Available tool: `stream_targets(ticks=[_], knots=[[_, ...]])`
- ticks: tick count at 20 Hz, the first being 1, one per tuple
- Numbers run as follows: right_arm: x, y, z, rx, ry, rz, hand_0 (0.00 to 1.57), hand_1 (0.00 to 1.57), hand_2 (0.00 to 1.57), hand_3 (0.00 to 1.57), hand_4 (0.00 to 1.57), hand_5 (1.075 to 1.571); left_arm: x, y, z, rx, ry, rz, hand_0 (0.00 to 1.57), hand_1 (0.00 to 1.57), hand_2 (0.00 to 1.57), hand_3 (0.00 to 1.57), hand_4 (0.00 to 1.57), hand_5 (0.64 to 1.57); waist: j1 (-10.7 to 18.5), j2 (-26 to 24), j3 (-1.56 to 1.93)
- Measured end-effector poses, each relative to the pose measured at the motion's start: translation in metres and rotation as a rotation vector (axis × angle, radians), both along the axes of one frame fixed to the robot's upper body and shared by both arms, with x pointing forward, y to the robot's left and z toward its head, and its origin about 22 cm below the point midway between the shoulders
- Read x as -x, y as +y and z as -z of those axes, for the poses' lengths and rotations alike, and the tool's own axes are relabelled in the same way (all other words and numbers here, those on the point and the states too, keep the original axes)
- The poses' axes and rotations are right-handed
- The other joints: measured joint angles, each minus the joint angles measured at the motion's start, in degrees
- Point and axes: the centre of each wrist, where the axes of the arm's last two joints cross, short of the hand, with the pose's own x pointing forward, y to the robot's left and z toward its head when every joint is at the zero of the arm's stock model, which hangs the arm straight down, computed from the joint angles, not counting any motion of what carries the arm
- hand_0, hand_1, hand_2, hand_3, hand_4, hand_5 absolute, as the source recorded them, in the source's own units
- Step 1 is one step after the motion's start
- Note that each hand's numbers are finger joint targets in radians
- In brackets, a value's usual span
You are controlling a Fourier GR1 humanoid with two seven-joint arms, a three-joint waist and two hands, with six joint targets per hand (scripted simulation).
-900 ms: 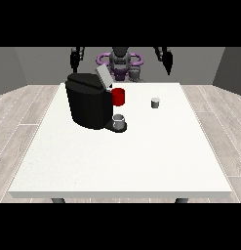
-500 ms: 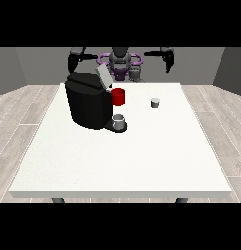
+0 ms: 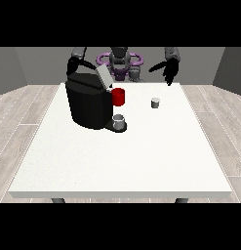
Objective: Insert the coffee pod into the coffee machine and close the lid
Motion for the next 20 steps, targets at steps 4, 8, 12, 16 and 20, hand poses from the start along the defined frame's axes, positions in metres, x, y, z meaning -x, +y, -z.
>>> stream_targets(ticks=[4, 8, 12, 16, 20], knots=[[-0.006, 0.012, -0.011, -0.001, -0.031, -0.044, 0.00, 0.00, 0.00, 0.00, 0.00, 1.571, -0.017, 0.023, -0.008, -0.098, 0.024, -0.026, 0.00, 0.00, 0.00, 0.00, 0.00, 1.571, -2.74, 2.88, 0.00], [-0.016, 0.025, -0.018, -0.016, -0.043, -0.052, 0.00, 0.00, 0.00, 0.00, 0.00, 1.571, -0.034, 0.028, -0.010, -0.159, 0.048, -0.034, 0.00, 0.00, 0.00, 0.00, 0.00, 1.571, -3.65, 5.45, 0.01], [-0.020, 0.027, -0.016, -0.004, -0.013, -0.043, 0.00, 0.00, 0.00, 0.00, 0.00, 1.571, -0.042, 0.032, -0.003, -0.221, 0.090, -0.024, 0.00, 0.00, 0.00, 0.00, 0.00, 1.571, -3.65, 6.13, -0.01], [-0.023, 0.034, -0.012, -0.037, 0.003, -0.056, 0.00, 0.00, 0.00, 0.00, 0.00, 1.571, -0.049, 0.032, 0.008, -0.277, 0.097, -0.025, 0.00, 0.00, 0.42, 0.00, 0.00, 1.571, -3.74, 7.17, 0.00], [-0.030, 0.030, -0.007, -0.038, 0.026, -0.054, 0.00, 0.00, 0.00, 0.00, 0.00, 1.571, -0.056, 0.022, 0.017, -0.326, 0.057, -0.026, 0.95, 0.95, 0.97, 0.66, 0.00, 1.571, -3.23, 7.36, 0.01]])
